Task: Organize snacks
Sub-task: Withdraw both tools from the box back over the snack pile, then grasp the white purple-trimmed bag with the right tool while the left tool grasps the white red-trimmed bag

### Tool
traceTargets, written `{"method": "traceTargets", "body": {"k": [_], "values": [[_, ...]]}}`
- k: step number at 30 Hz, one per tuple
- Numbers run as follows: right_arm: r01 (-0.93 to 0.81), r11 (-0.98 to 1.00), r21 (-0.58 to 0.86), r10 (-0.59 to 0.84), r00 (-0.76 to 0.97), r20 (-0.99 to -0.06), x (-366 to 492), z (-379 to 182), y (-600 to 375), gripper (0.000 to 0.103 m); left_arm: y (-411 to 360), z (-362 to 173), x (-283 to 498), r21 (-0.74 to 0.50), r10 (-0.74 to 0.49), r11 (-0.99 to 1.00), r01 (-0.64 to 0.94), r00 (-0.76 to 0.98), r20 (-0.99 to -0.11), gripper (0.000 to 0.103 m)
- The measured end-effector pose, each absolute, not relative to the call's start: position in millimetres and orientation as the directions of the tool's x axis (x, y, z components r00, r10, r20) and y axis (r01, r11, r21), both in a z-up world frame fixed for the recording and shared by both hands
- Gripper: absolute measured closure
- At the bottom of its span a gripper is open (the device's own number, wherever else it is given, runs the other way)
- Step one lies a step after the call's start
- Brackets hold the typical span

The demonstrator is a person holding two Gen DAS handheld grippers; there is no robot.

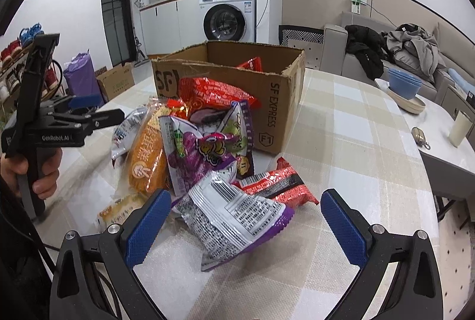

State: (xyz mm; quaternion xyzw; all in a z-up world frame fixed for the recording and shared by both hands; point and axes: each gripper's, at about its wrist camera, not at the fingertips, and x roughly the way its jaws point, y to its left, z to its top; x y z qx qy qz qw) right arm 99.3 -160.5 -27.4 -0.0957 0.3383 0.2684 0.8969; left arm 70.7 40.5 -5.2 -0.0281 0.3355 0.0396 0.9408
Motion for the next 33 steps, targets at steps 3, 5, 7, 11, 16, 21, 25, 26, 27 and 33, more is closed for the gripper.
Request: {"method": "traceTargets", "body": {"k": [3, 5, 7, 11, 16, 21, 25, 26, 27, 33], "values": [[-0.556, 0.831, 0.003, 0.412, 0.613, -0.674, 99.2, -30.5, -160.0, 0.001, 40.6, -6.7, 71.3, -0.027, 0.054, 0.995, -0.092, 0.769, -0.637, 0.001], [-0.562, 0.827, -0.002, 0.41, 0.604, -0.683, 99.2, -32.8, -158.6, 0.001, 41.8, -8.0, 72.0, -0.027, 0.056, 0.995, -0.095, 0.766, -0.641, 0.001], [-0.573, 0.819, -0.006, 0.408, 0.591, -0.696, 98.4, -36.3, -156.2, 0.001, 42.7, -10.1, 73.6, -0.029, 0.054, 0.995, -0.095, 0.761, -0.646, 0.001], [-0.59, 0.807, -0.031, 0.396, 0.579, -0.713, 95.9, -43.0, -147.9, 0.001, 43.9, -13.4, 75.1, -0.028, 0.051, 0.995, -0.092, 0.753, -0.656, 0.001], [-0.6, 0.798, -0.061, 0.373, 0.57, -0.732, 97.6, -51.4, -141.5, 0.001, 42.9, -21.0, 79.6, -0.018, 0.049, 0.996, -0.083, 0.736, -0.675, 0.001], [-0.607, 0.79, -0.088, 0.351, 0.565, -0.746, 100.6, -54.0, -135.9, 0.001, 41.2, -30.4, 84.0, -0.004, 0.047, 0.998, -0.07, 0.711, -0.701, 0.001], [-0.625, 0.776, -0.089, 0.358, 0.552, -0.753, 102.6, -56.5, -131.3, 0.001, 39.1, -38.9, 88.9, 0.007, 0.042, 0.998, -0.055, 0.689, -0.723, 0.001], [-0.628, 0.773, -0.093, 0.36, 0.554, -0.75, 102.5, -57.0, -129.5, 0.001, 38.7, -40.4, 90.2, 0.005, 0.038, 0.999, -0.05, 0.683, -0.73, 0.001], [-0.634, 0.768, -0.094, 0.366, 0.554, -0.748, 102.5, -57.2, -128.4, 0.001, 38.5, -41.3, 91.5, 0.0, 0.031, 0.999, -0.046, 0.681, -0.732, 0.001], [-0.668, 0.734, -0.123, 0.381, 0.555, -0.74, 98.9, -54.8, -119.0, 0.005, 37.1, -44.3, 96.8, -0.024, -0.008, 1.0, -0.014, 0.685, -0.728, 0.002]]}}
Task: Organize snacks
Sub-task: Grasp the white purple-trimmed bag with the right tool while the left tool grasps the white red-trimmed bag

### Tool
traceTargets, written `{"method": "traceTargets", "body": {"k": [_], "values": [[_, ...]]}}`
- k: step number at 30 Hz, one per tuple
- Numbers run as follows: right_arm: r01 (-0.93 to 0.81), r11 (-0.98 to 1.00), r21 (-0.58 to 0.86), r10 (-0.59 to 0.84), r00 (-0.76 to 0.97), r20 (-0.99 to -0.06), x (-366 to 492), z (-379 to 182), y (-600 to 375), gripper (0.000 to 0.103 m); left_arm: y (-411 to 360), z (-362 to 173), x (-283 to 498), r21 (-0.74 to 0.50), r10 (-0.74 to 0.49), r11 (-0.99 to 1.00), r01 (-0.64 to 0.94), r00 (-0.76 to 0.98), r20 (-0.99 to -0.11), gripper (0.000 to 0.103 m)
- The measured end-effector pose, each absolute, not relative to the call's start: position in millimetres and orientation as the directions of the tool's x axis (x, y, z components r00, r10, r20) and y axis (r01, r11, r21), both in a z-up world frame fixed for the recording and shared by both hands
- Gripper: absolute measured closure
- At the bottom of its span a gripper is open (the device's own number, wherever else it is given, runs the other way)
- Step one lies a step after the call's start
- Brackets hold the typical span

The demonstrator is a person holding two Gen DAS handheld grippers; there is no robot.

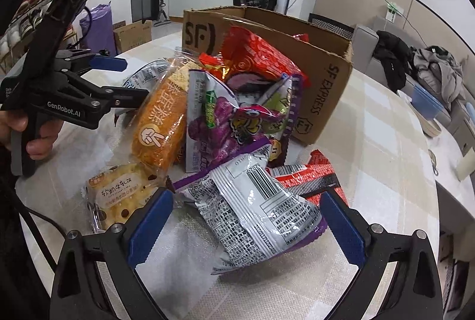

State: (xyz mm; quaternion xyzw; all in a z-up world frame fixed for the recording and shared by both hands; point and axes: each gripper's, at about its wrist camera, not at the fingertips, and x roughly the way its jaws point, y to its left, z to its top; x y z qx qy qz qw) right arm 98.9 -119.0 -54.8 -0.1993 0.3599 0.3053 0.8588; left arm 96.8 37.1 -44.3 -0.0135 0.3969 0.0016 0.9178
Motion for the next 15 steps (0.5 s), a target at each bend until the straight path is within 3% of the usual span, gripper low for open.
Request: {"method": "traceTargets", "body": {"k": [3, 11, 15], "values": [[-0.679, 0.721, -0.14, 0.375, 0.552, -0.745, 97.3, -56.3, -116.1, 0.019, 38.9, -44.9, 98.2, -0.05, -0.037, 0.999, 0.0, 0.687, -0.726, 0.005], [-0.694, 0.709, -0.125, 0.383, 0.529, -0.757, 94.3, -58.5, -125.0, 0.034, 44.3, -50.0, 100.9, -0.107, -0.107, 0.993, 0.043, 0.685, -0.721, 0.019], [-0.705, 0.7, -0.114, 0.395, 0.515, -0.761, 91.6, -58.5, -127.8, 0.048, 45.6, -52.6, 103.2, -0.143, -0.143, 0.988, 0.057, 0.678, -0.721, 0.03]]}}
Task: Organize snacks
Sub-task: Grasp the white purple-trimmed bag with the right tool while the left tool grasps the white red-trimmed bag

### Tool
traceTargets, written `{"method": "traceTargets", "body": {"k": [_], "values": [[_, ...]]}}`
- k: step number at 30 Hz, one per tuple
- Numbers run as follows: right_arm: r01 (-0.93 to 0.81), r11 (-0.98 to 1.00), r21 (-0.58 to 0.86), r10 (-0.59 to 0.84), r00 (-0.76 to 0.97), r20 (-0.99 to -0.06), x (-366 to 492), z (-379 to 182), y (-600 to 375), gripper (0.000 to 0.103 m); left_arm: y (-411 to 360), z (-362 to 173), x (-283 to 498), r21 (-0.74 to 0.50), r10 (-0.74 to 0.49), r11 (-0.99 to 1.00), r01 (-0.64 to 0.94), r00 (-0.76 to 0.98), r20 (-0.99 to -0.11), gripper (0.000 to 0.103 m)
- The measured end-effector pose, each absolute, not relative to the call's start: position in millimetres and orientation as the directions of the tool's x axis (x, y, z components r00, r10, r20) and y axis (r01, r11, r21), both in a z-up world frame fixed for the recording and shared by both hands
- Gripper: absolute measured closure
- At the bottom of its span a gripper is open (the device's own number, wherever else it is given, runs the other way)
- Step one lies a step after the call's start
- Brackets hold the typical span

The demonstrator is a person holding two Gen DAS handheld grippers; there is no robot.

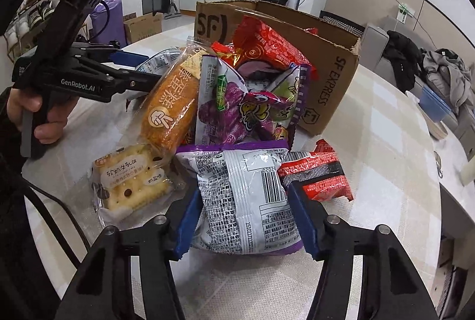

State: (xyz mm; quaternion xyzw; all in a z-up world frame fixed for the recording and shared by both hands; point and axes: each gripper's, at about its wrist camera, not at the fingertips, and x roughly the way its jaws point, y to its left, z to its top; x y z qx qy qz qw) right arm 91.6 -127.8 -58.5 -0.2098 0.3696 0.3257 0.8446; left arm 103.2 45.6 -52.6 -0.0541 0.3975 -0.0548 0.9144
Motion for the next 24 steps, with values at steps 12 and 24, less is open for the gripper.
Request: {"method": "traceTargets", "body": {"k": [12, 24], "values": [[-0.718, 0.69, -0.089, 0.426, 0.503, -0.752, 86.4, -56.5, -131.0, 0.057, 43.4, -53.0, 102.1, -0.097, -0.092, 0.995, 0.031, 0.689, -0.719, 0.056], [-0.703, 0.71, -0.045, 0.464, 0.515, -0.721, 92.2, -41.2, -144.6, 0.058, 41.3, -39.0, 82.5, -0.097, -0.078, 0.995, 0.015, 0.716, -0.693, 0.057]]}}
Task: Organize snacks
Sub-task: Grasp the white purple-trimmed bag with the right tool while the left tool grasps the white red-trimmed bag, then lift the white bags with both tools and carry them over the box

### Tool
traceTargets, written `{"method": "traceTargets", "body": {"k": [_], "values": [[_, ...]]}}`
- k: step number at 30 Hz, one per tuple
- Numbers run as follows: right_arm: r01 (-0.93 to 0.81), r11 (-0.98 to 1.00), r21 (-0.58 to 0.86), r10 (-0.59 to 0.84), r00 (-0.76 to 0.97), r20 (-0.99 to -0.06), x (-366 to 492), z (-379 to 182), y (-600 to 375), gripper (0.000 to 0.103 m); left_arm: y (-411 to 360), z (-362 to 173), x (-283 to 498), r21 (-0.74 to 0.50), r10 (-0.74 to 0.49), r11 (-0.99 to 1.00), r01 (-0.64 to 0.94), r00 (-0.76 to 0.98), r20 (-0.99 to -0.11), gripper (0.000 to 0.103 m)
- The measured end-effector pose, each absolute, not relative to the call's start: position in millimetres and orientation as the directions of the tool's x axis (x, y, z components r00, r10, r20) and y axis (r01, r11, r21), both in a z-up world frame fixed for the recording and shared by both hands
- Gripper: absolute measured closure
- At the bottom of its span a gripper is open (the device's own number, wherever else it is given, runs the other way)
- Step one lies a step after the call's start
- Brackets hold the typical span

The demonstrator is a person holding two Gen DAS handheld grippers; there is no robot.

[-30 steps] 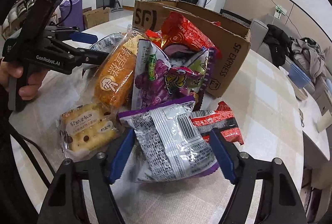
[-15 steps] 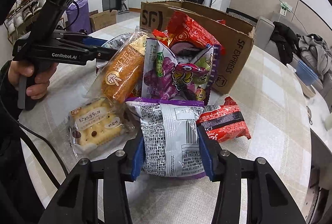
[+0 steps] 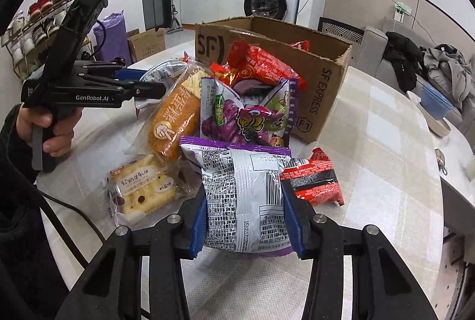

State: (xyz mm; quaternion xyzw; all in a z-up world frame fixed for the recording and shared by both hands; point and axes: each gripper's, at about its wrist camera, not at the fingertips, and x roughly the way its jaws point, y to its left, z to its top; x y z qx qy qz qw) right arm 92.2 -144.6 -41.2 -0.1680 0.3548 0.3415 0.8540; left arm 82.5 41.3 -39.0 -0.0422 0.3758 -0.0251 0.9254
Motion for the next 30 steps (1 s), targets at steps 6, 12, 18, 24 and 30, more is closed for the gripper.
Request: {"method": "traceTargets", "body": {"k": [6, 12, 18, 24, 30], "values": [[-0.686, 0.728, -0.027, 0.478, 0.534, -0.698, 94.7, -33.9, -149.4, 0.058, 42.3, -29.8, 71.1, -0.107, -0.081, 0.994, 0.011, 0.733, -0.675, 0.057], [-0.67, 0.743, -0.004, 0.492, 0.549, -0.676, 98.1, -27.4, -155.7, 0.058, 46.3, -19.5, 59.2, -0.127, -0.088, 0.992, 0.005, 0.75, -0.655, 0.057], [-0.651, 0.759, 0.021, 0.499, 0.562, -0.66, 95.3, -22.3, -163.6, 0.058, 46.6, -4.5, 49.7, -0.135, -0.086, 0.991, 0.001, 0.775, -0.626, 0.057], [-0.623, 0.782, 0.039, 0.502, 0.59, -0.632, 95.5, -12.7, -171.9, 0.058, 49.7, 8.3, 40.0, -0.146, -0.086, 0.989, -0.004, 0.793, -0.603, 0.057], [-0.598, 0.799, 0.066, 0.516, 0.624, -0.587, 94.0, -0.9, -181.5, 0.058, 48.6, 19.9, 33.3, -0.144, -0.085, 0.99, -0.001, 0.806, -0.586, 0.057]]}}
